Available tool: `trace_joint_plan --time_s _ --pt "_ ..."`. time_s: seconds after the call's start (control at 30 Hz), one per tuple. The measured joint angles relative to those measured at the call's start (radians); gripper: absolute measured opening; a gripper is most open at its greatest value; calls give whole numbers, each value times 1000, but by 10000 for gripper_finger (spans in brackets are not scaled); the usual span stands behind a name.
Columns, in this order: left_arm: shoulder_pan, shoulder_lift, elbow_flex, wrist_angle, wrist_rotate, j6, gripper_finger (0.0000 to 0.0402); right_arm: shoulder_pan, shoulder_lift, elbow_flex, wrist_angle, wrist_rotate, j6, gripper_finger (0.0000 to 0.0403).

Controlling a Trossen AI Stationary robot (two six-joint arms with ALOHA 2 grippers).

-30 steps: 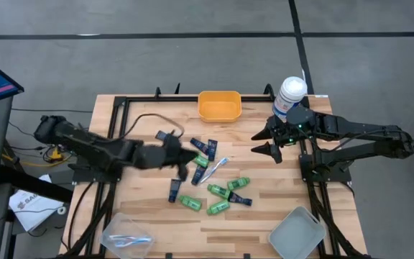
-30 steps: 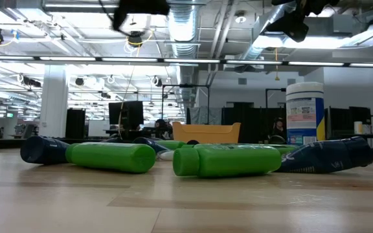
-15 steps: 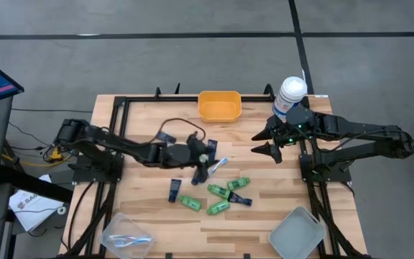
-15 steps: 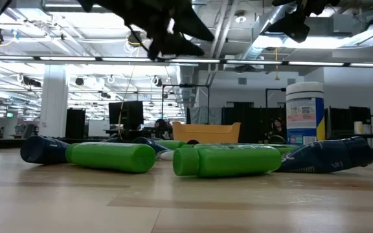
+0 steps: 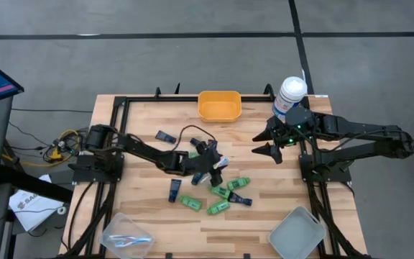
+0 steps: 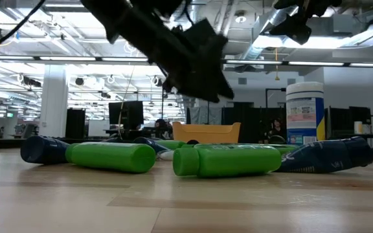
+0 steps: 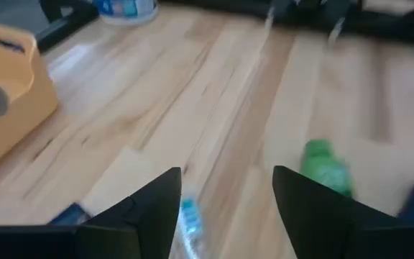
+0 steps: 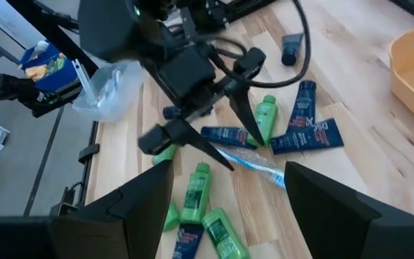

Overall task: Pick & Place Travel size toiletries
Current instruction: Put the light blue toothbrush into the transparent bin

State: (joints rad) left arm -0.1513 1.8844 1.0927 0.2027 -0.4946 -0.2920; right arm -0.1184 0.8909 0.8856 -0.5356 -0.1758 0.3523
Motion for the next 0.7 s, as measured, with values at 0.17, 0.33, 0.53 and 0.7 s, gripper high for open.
trace_joint_plan --time_s 0.17,0.33,0.53,0.7 --pt "-4 75 29 -11 -63 1 214 0 0 0 -7 0 -1 258" --pt "-3 122 43 -7 -55 -3 214 0 0 0 -11 -1 -1 258" --pt "-1 159 42 -120 -48 -101 214 2 0 0 -10 -3 -3 258" --pt "2 164 42 -146 9 -140 214 8 0 0 -7 -3 -3 258"
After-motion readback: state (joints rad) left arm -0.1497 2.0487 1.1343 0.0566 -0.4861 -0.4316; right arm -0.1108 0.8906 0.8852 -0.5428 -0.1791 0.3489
